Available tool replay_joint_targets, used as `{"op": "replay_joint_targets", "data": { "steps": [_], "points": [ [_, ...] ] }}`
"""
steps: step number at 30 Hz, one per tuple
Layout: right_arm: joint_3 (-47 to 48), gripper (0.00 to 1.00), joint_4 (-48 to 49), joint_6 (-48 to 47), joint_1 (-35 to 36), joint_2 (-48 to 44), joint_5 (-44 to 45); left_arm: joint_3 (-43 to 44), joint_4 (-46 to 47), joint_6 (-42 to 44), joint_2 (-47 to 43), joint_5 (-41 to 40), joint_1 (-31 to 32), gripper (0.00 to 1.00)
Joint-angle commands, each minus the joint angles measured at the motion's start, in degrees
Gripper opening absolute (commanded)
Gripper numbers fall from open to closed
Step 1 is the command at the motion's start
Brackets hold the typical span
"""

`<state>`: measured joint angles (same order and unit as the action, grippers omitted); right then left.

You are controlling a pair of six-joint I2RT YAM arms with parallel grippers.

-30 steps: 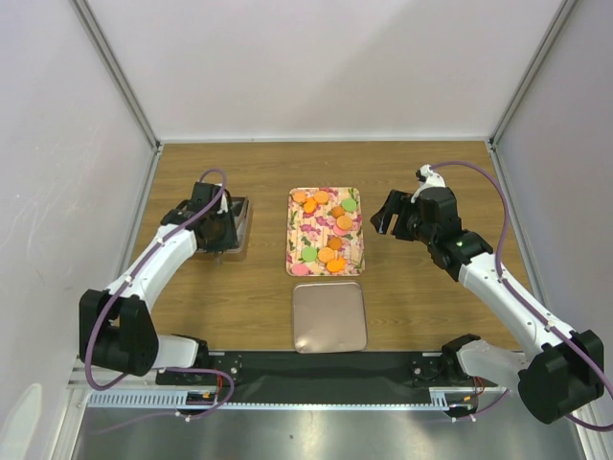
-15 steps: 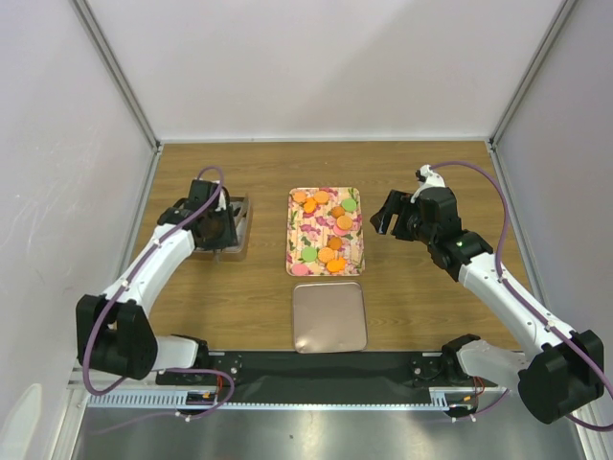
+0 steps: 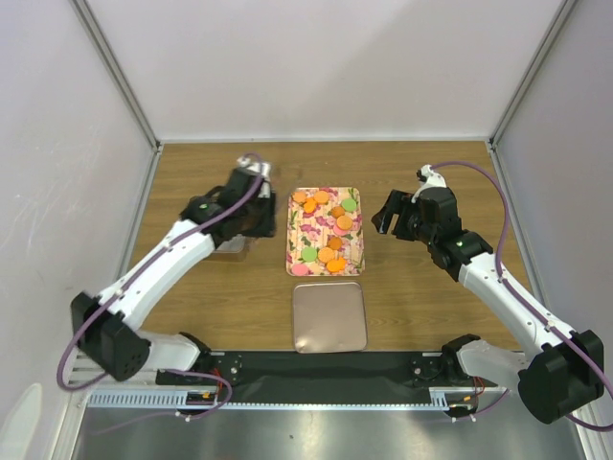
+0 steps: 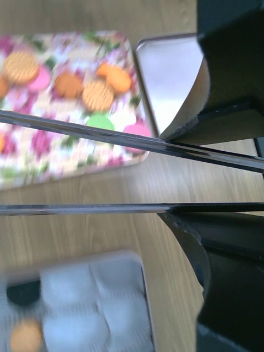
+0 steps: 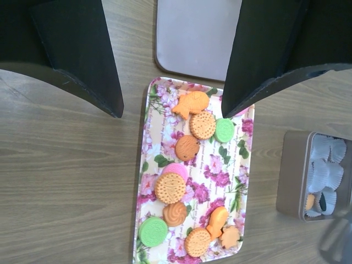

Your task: Pack the cookies

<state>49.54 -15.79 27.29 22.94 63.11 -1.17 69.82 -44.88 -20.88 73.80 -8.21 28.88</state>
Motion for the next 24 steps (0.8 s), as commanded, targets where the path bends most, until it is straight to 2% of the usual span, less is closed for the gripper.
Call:
{"op": "replay_joint_targets", "data": {
  "steps": [1, 7, 12, 24],
  "points": [
    [1.1, 0.78, 0.4, -0.9, -0.3, -0.7, 2.9, 4.3, 1.7, -3.0, 6.2, -1.8, 8.2, 0.49],
    [1.2, 0.78, -0.3, -1.1, -0.4, -1.1, 4.2, 10.9, 2.9, -3.6, 16.7, -3.1, 17.3, 0.49],
    [1.1, 0.78, -0.3, -1.1, -0.5, -1.1, 4.2, 13.6, 3.6, -3.0, 22.8, -2.9, 19.7, 0.49],
    [0.9, 0.78, 0.0, -1.1, -0.5, -0.9, 3.6, 13.9, 3.0, -2.8, 26.7, -3.3, 21.3, 0.49]
  ]
}}
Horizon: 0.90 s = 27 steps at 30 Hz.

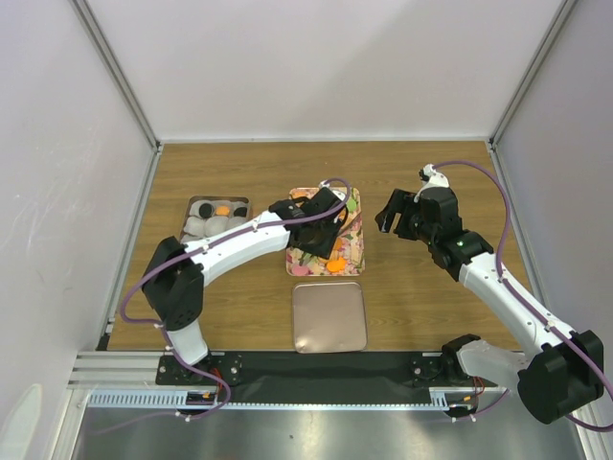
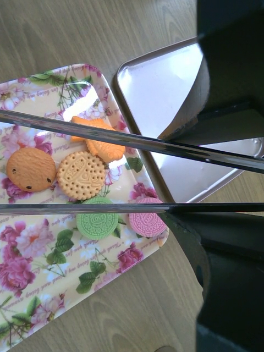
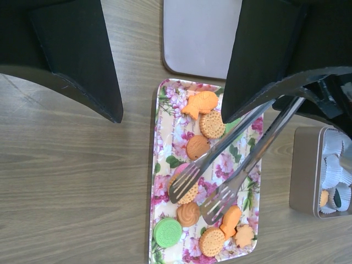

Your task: Pack the cookies

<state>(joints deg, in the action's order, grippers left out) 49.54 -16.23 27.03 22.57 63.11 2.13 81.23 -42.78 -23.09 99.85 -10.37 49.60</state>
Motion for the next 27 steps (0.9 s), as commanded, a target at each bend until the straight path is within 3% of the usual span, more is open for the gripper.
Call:
{"op": "replay_joint_targets", "data": {
  "steps": [1, 27],
  "points": [
    [0.8, 0.78, 0.4, -0.7, -0.2, -0.8, 0.3, 2.4, 1.0, -0.6, 1.1, -1.1, 0.7, 0.49],
    [0.6, 0.78, 0.8, -0.7, -0.2, -0.7, -0.5, 0.7, 2.5, -1.0, 2.8, -2.5, 0.7, 0.49]
  ]
}}
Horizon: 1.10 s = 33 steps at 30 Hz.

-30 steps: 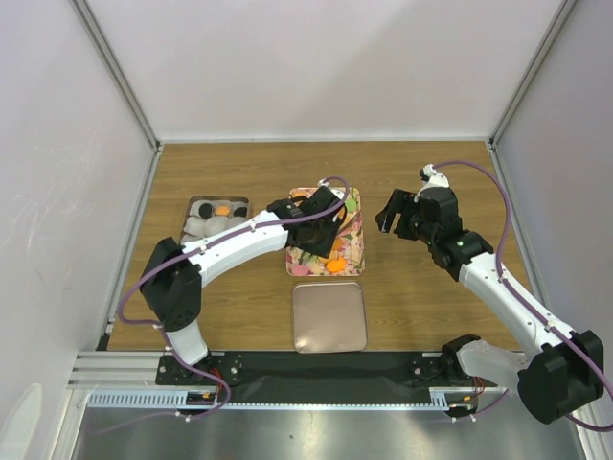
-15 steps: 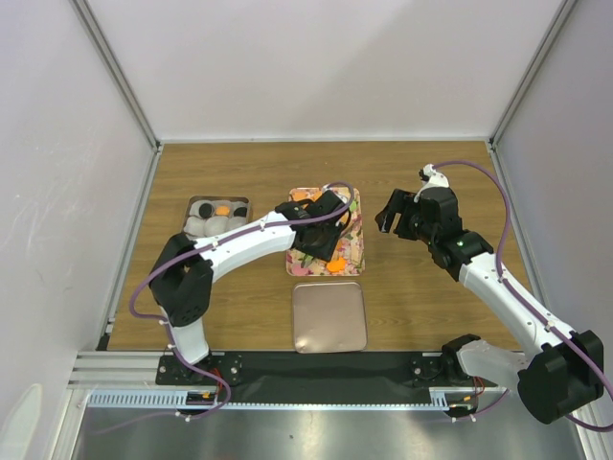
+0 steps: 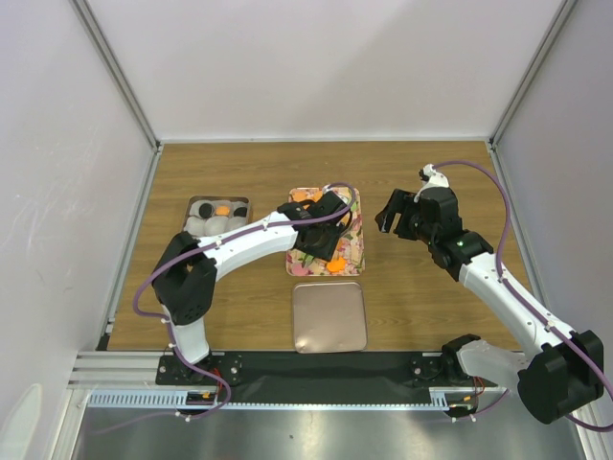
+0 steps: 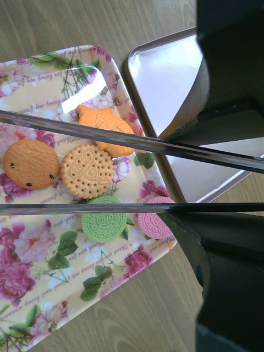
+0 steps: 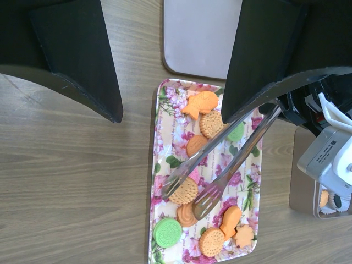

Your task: Pack the cookies

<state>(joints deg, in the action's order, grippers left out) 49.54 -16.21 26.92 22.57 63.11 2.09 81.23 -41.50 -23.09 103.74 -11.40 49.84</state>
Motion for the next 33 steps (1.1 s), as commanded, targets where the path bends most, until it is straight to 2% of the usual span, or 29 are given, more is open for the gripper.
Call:
{"op": "replay_joint_targets", "data": {
  "steps": [1, 33],
  "points": [
    [0.6, 0.78, 0.8, -0.6, -0.2, -0.6, -0.5, 0.7, 1.2, -1.1, -1.3, -1.4, 0.4, 0.49],
    [0.6, 0.78, 1.0, -0.5, -0.2, -0.5, -0.5, 0.2, 1.1, -0.6, 0.4, -0.9, 0.4, 0.49]
  ]
}}
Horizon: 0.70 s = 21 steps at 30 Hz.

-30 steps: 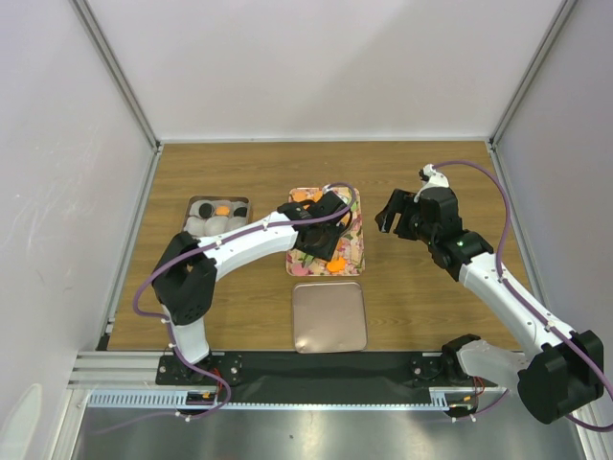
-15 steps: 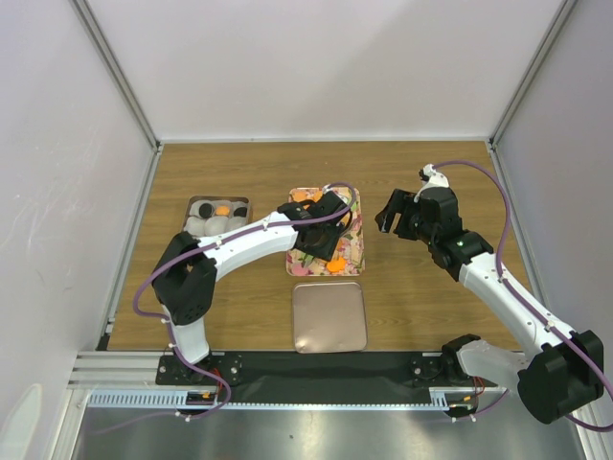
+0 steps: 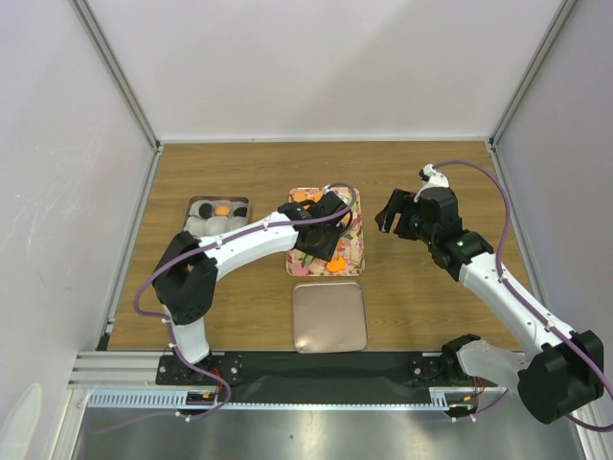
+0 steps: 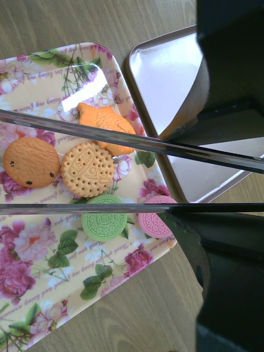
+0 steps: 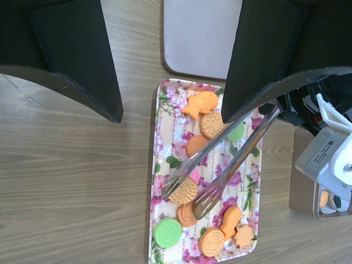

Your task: Pack the cookies

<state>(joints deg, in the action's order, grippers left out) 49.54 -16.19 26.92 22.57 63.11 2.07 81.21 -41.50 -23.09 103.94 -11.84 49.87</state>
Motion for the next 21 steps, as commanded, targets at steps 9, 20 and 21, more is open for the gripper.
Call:
{"op": "replay_joint_targets", "data": {
  "steps": [9, 20, 21],
  "points": [
    [0.6, 0.78, 0.9, -0.6, -0.2, -0.6, -0.5, -0.2, 1.4, -0.5, 0.6, -0.4, 0.4, 0.50],
    [0.6, 0.78, 1.0, -0.5, -0.2, -0.4, -0.4, -0.7, 1.6, -0.6, 0.0, -0.6, 0.4, 0.49],
    [0.6, 0.78, 1.0, -0.5, -0.2, -0.4, -0.5, -0.6, 1.6, -0.5, 0.0, -0.6, 0.4, 0.50]
  ]
}}
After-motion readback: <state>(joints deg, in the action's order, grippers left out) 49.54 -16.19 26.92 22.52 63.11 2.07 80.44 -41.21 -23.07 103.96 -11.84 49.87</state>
